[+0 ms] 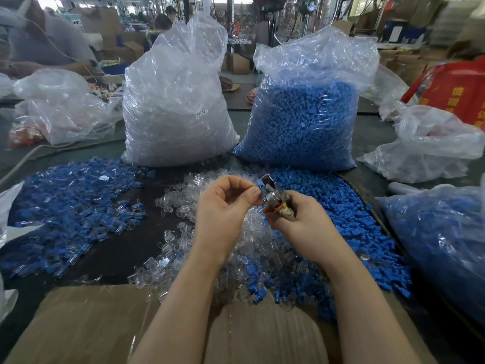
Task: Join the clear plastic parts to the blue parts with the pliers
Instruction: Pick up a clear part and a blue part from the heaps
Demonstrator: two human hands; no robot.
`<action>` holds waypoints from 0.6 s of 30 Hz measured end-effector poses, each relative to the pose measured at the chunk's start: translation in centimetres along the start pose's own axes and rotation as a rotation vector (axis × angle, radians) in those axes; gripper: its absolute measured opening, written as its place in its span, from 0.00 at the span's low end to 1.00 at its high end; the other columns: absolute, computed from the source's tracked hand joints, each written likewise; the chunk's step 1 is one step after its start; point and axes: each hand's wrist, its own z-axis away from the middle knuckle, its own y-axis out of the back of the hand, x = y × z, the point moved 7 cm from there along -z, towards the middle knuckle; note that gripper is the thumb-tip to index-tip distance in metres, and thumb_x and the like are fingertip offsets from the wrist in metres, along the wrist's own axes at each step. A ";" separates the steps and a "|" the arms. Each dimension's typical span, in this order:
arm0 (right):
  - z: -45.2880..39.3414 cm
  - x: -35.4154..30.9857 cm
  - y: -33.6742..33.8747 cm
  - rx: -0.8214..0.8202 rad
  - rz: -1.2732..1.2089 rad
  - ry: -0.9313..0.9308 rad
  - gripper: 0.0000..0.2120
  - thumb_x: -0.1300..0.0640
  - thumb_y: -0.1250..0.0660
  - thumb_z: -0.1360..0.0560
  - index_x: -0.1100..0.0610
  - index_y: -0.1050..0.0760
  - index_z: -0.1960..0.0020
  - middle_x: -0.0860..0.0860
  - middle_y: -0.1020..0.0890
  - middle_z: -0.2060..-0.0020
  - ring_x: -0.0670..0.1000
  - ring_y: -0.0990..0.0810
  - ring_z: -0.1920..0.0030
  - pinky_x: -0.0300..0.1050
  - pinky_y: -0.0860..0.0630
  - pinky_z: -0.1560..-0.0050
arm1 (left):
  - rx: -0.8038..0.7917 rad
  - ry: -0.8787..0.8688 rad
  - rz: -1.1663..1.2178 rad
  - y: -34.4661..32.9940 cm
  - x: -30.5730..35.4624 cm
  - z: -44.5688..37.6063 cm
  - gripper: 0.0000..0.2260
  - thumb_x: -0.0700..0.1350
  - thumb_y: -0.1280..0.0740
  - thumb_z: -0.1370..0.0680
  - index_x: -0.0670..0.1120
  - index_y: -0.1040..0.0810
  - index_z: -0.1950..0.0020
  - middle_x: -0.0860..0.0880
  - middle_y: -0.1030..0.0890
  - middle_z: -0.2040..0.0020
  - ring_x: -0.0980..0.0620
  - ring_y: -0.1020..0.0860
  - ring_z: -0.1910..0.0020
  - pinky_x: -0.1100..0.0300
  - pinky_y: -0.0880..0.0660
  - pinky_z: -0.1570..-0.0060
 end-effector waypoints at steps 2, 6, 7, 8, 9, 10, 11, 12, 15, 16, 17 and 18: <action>0.0 -0.1 -0.1 -0.012 -0.004 0.011 0.02 0.56 0.32 0.25 0.54 0.23 0.54 0.52 0.18 0.63 0.55 0.20 0.59 0.59 0.22 0.54 | -0.019 -0.003 0.012 0.0 0.2 0.0 0.06 0.32 0.30 0.25 0.42 0.21 0.57 0.53 0.16 0.65 0.59 0.18 0.63 0.68 0.23 0.59; 0.1 -0.5 -0.1 -0.030 -0.008 0.028 0.03 0.56 0.32 0.25 0.56 0.23 0.53 0.53 0.18 0.62 0.56 0.20 0.59 0.61 0.22 0.54 | -0.047 -0.004 0.031 0.0 0.5 0.1 0.06 0.32 0.30 0.25 0.42 0.21 0.57 0.53 0.17 0.66 0.60 0.19 0.64 0.69 0.23 0.60; 0.2 -0.6 -0.1 -0.033 -0.017 0.031 0.05 0.55 0.33 0.26 0.56 0.23 0.53 0.54 0.18 0.62 0.57 0.20 0.59 0.61 0.22 0.54 | -0.049 -0.004 0.034 0.0 0.5 0.1 0.06 0.32 0.30 0.25 0.42 0.21 0.57 0.53 0.17 0.66 0.60 0.19 0.64 0.69 0.23 0.60; 0.3 -0.7 -0.1 -0.037 -0.027 0.034 0.07 0.54 0.33 0.27 0.56 0.23 0.53 0.54 0.18 0.62 0.57 0.20 0.59 0.61 0.22 0.54 | -0.049 -0.002 0.040 0.0 0.5 0.1 0.05 0.32 0.30 0.25 0.41 0.21 0.57 0.53 0.17 0.66 0.60 0.19 0.64 0.69 0.23 0.60; 0.4 -0.8 -0.1 -0.041 -0.034 0.035 0.09 0.52 0.34 0.28 0.57 0.23 0.53 0.55 0.18 0.62 0.58 0.20 0.59 0.61 0.22 0.54 | -0.051 0.000 0.044 0.0 0.5 0.1 0.05 0.32 0.30 0.25 0.41 0.21 0.57 0.53 0.17 0.65 0.60 0.19 0.64 0.68 0.23 0.59; 0.4 -0.8 -0.1 -0.045 -0.036 0.034 0.10 0.52 0.35 0.29 0.57 0.23 0.53 0.55 0.18 0.62 0.58 0.20 0.59 0.61 0.22 0.55 | -0.053 0.001 0.046 0.1 0.5 0.1 0.05 0.32 0.30 0.25 0.41 0.21 0.57 0.53 0.17 0.65 0.59 0.19 0.64 0.68 0.23 0.59; 0.4 -0.7 -0.2 -0.048 -0.036 0.033 0.09 0.52 0.35 0.28 0.57 0.23 0.53 0.55 0.18 0.63 0.57 0.21 0.60 0.61 0.22 0.56 | -0.055 0.003 0.047 0.1 0.5 0.1 0.05 0.32 0.30 0.25 0.41 0.21 0.57 0.53 0.17 0.65 0.59 0.19 0.64 0.68 0.23 0.59; 0.4 -0.6 -0.2 -0.046 -0.034 0.032 0.06 0.54 0.34 0.27 0.56 0.23 0.54 0.54 0.19 0.63 0.56 0.21 0.61 0.59 0.22 0.57 | -0.058 0.005 0.047 0.1 0.4 0.2 0.05 0.32 0.30 0.25 0.41 0.21 0.57 0.53 0.17 0.65 0.59 0.19 0.63 0.68 0.23 0.59; 0.3 -0.4 -0.1 -0.027 -0.002 0.041 0.01 0.58 0.33 0.25 0.54 0.23 0.55 0.52 0.20 0.66 0.52 0.24 0.65 0.54 0.25 0.62 | -0.062 0.015 0.051 0.2 0.3 0.2 0.04 0.32 0.30 0.25 0.41 0.21 0.56 0.52 0.17 0.65 0.59 0.19 0.63 0.68 0.23 0.59; 0.3 -0.5 -0.2 -0.022 0.009 0.045 0.01 0.58 0.33 0.25 0.54 0.23 0.55 0.52 0.20 0.66 0.51 0.25 0.66 0.54 0.26 0.63 | -0.064 0.018 0.050 0.2 0.3 0.2 0.04 0.33 0.30 0.25 0.41 0.21 0.56 0.52 0.17 0.65 0.59 0.19 0.63 0.68 0.23 0.59; 0.4 -0.5 -0.2 -0.020 0.016 0.044 0.01 0.58 0.33 0.25 0.55 0.23 0.55 0.52 0.20 0.66 0.51 0.25 0.66 0.53 0.27 0.64 | -0.064 0.020 0.048 0.2 0.3 0.2 0.04 0.33 0.30 0.25 0.41 0.21 0.56 0.52 0.17 0.65 0.59 0.19 0.63 0.68 0.23 0.59; 0.4 -0.5 -0.3 -0.018 0.021 0.043 0.01 0.59 0.34 0.25 0.55 0.23 0.56 0.52 0.20 0.66 0.51 0.26 0.66 0.54 0.27 0.64 | -0.062 0.023 0.048 0.2 0.3 0.2 0.04 0.33 0.30 0.25 0.41 0.21 0.56 0.52 0.17 0.65 0.59 0.19 0.63 0.68 0.23 0.59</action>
